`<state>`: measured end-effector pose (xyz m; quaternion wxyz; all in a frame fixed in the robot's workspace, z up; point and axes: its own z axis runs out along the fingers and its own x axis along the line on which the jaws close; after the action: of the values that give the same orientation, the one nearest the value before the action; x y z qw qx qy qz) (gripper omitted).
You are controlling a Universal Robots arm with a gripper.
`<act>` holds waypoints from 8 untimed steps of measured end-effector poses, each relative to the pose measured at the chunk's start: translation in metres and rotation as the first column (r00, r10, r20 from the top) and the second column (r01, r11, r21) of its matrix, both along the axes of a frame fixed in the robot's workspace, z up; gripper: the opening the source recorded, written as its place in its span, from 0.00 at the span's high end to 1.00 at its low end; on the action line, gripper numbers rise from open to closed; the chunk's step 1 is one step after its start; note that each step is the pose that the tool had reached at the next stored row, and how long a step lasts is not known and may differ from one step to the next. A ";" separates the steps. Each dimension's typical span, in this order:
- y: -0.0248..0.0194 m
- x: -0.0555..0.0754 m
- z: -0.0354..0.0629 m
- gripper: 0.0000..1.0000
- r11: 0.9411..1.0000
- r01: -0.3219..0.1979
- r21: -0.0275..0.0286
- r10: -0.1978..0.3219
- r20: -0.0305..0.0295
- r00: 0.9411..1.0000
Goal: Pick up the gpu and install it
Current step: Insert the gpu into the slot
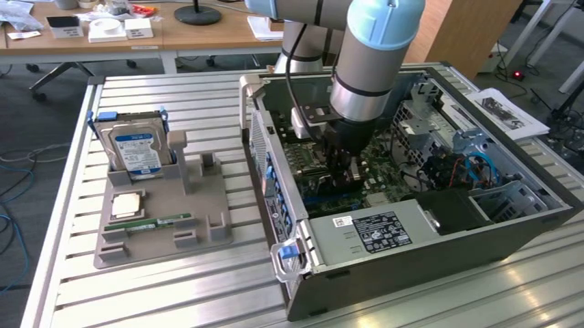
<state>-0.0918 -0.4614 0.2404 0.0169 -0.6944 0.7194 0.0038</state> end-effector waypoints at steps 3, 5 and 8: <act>0.0000 0.000 0.0000 0.67 1.000 0.000 0.000 0.000 0.000 1.000; -0.0001 0.000 0.0001 0.60 1.000 0.000 -0.001 0.000 0.000 1.000; -0.0001 0.000 0.0001 0.60 1.000 0.000 -0.001 0.000 0.000 1.000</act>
<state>-0.0917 -0.4614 0.2405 0.0167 -0.6944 0.7194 0.0035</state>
